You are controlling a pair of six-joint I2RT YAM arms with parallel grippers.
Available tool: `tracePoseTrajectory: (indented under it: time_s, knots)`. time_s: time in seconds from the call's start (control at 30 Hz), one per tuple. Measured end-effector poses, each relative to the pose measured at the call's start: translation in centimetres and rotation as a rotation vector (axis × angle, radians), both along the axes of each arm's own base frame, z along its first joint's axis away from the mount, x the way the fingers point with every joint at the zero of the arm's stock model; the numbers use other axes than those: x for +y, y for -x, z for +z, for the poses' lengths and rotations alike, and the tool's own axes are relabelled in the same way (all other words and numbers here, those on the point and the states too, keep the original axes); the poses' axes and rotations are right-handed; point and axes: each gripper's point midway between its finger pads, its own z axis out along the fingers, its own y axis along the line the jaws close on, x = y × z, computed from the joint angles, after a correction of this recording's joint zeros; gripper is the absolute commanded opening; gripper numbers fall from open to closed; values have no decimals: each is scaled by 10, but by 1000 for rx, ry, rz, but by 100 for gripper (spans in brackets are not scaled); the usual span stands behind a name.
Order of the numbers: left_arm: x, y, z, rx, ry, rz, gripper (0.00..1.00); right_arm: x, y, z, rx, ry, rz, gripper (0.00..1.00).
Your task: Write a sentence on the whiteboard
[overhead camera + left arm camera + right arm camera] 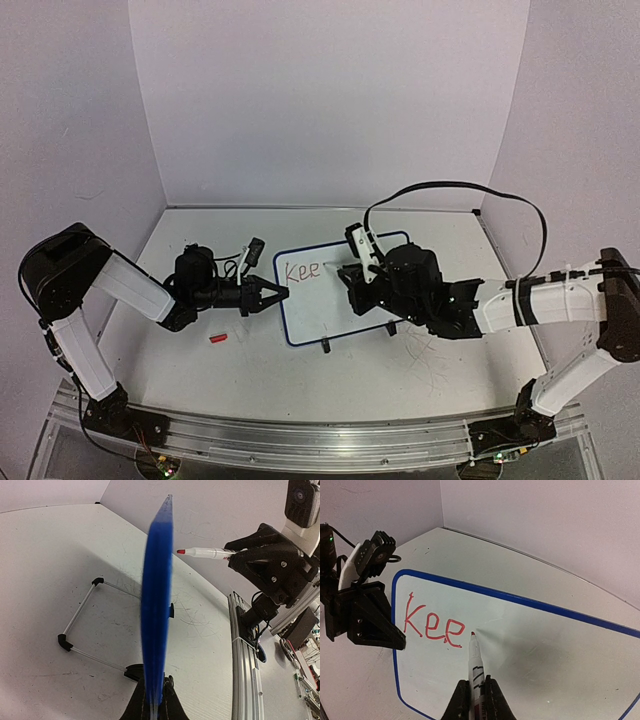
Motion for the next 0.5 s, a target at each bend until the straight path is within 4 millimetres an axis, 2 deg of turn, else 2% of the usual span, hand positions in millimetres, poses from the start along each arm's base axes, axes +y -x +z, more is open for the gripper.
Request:
tracePoseTrajectory:
  time_s: [0.17,0.5]
  knots:
    - [0,0,0,0,-2,0,0,2,-2,-6,4,17,0,0]
    - [0,0,0,-1,-5,0,0,3,-4,-3,-7,17,-2,0]
